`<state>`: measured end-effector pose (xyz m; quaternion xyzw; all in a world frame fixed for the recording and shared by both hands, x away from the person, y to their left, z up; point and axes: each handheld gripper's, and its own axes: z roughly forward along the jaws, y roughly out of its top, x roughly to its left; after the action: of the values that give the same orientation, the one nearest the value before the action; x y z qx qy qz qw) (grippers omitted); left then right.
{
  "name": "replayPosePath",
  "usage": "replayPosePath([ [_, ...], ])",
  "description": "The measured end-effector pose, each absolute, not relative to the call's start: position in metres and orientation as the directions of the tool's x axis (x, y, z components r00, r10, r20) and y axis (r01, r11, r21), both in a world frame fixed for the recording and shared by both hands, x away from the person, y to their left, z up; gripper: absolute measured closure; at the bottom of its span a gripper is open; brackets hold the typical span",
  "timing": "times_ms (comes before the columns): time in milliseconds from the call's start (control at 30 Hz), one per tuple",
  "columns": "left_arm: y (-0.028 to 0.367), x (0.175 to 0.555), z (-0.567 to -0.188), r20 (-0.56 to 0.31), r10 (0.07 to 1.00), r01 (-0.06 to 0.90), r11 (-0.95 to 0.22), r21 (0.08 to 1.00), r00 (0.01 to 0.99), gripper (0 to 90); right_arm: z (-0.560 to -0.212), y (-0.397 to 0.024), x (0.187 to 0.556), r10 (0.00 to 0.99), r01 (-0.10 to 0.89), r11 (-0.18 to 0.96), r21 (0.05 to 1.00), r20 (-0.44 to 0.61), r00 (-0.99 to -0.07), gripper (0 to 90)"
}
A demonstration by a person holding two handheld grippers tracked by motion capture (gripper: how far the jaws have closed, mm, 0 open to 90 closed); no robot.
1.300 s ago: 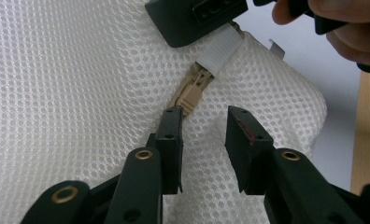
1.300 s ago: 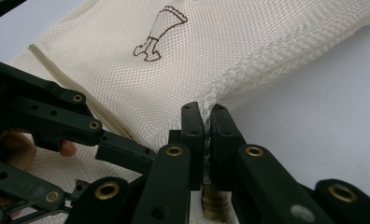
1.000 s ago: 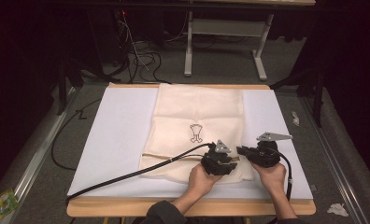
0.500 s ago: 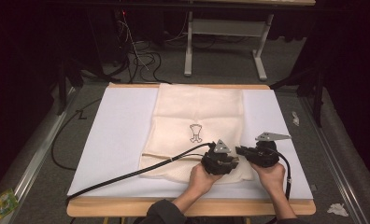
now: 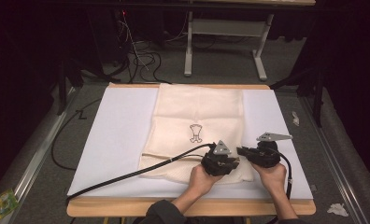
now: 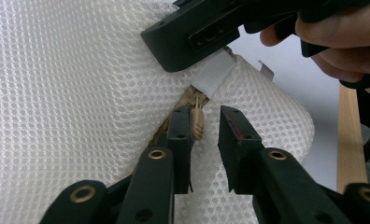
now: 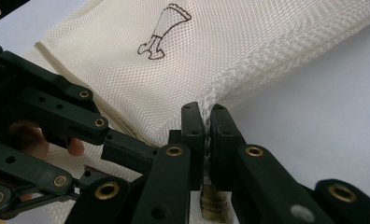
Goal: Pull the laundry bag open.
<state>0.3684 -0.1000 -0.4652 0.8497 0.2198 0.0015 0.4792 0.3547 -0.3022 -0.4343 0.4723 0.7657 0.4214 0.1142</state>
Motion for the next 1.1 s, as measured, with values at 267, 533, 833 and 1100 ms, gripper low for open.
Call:
replayPosePath([
  [267, -0.101, 0.371, -0.465, -0.211, 0.388, 0.38, -0.433, 0.817, 0.897, 82.4, -0.433, -0.3, 0.355, 0.818, 0.625, 0.205, 0.753, 0.219, -0.532, 87.4],
  [533, -0.102, 0.371, -0.466, -0.226, 0.384, 0.39, -0.43, 0.814, 0.895, 86.4, -0.434, -0.301, 0.355, 0.817, 0.623, 0.203, 0.755, 0.219, -0.533, 87.4],
  [833, -0.098, 0.369, -0.46, -0.201, 0.381, 0.372, -0.454, 0.81, 0.902, 86.8, -0.436, -0.304, 0.352, 0.817, 0.612, 0.205, 0.764, 0.21, -0.537, 87.5],
  [1100, -0.094, 0.368, -0.453, -0.188, 0.383, 0.365, -0.467, 0.806, 0.905, 87.0, -0.436, -0.305, 0.351, 0.815, 0.604, 0.208, 0.769, 0.206, -0.542, 87.6],
])
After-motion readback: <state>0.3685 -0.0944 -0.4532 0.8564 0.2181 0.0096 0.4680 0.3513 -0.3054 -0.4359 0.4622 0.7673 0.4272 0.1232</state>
